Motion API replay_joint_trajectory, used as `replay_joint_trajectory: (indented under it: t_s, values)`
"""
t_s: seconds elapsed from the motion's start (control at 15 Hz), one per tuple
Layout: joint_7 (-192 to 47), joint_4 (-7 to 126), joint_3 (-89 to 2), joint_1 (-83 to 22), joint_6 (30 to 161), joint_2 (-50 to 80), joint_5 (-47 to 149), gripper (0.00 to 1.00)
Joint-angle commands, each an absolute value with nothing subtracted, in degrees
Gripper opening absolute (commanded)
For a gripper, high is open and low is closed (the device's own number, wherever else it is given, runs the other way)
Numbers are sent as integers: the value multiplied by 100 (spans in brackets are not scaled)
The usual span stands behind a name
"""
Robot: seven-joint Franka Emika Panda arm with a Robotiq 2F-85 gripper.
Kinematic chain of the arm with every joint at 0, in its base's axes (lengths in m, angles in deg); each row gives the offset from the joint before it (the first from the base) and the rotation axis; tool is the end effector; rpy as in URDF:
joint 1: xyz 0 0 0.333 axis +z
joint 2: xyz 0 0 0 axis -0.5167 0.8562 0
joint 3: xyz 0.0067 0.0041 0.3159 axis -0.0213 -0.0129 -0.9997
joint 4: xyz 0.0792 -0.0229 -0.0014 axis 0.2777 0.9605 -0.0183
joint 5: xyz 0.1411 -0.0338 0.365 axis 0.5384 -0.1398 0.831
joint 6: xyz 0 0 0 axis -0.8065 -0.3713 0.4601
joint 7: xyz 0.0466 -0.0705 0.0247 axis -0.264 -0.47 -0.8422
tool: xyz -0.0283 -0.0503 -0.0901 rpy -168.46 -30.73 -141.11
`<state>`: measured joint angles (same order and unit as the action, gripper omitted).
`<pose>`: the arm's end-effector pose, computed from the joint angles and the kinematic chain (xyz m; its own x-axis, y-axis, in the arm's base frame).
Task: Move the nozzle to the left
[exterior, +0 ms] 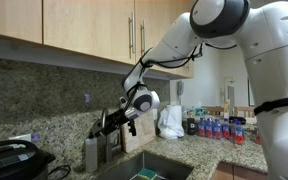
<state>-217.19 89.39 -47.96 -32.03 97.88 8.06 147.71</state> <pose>0.5788 0.0066 0.3458 0.0625 0.5140 0.8555 0.8134 -0.5230 0.2548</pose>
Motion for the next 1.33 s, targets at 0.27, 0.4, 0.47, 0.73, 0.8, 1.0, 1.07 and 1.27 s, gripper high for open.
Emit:
replay_joint_trajectory:
  t_s: [0.27, 0.4, 0.47, 0.73, 0.8, 1.0, 1.07, 1.27]
  values:
    - [-21461, 8978, -4719, -3147, 9485, 880, 14311, 100]
    - [-21499, 9033, -4702, -3165, 9565, 869, 14505, 100]
    - [-21539, 9157, -4673, -3207, 9608, 745, 14758, 100]
    - [-21998, 9702, -4453, -3336, 9747, 334, 16265, 100]
    - [-22128, 9843, -4389, -3355, 9698, 249, 16574, 100]
    - [-22643, 10228, -4312, -3310, 9666, 6, 17142, 100]
    - [-22865, 10340, -4329, -3280, 9653, -79, 17251, 100]
    - [-22697, 10408, -4423, -3226, 9874, -543, 16930, 100]
